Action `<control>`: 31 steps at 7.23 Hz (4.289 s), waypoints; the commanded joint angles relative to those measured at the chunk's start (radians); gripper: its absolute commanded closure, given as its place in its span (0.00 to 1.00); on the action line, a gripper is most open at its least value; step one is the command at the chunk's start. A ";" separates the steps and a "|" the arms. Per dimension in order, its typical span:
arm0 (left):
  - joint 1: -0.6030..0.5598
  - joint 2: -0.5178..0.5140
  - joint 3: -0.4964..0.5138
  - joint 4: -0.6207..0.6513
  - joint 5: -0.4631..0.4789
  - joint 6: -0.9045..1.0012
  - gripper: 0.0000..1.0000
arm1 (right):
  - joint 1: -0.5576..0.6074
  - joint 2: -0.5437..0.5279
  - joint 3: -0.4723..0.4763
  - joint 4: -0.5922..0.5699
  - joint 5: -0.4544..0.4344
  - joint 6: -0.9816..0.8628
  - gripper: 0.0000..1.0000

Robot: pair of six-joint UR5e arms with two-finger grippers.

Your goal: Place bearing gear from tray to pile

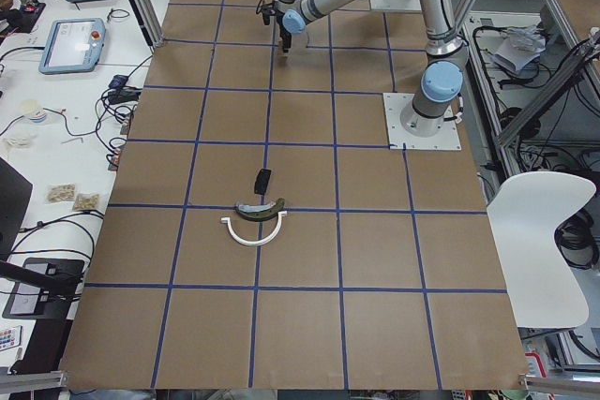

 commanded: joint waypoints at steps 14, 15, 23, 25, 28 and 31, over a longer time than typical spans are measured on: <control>0.066 0.128 0.013 -0.009 0.012 0.145 0.99 | -0.004 0.065 -0.014 -0.059 0.028 0.039 0.91; 0.125 0.193 0.019 -0.056 -0.014 0.207 0.98 | -0.002 0.056 -0.014 -0.058 0.028 0.045 0.92; 1.066 0.256 -0.177 -0.177 -0.149 1.298 0.98 | 0.386 -0.507 -0.023 0.477 -0.077 0.605 0.91; 1.072 0.204 -0.177 -0.134 -0.149 1.346 0.87 | 0.590 -0.596 -0.031 0.562 -0.078 0.857 0.91; 1.134 0.190 -0.163 -0.113 -0.146 1.357 0.00 | 0.943 -0.572 -0.051 0.582 -0.077 1.332 0.91; 1.058 0.277 -0.139 -0.156 -0.152 1.349 0.00 | 1.311 -0.355 -0.049 0.398 -0.069 1.591 0.91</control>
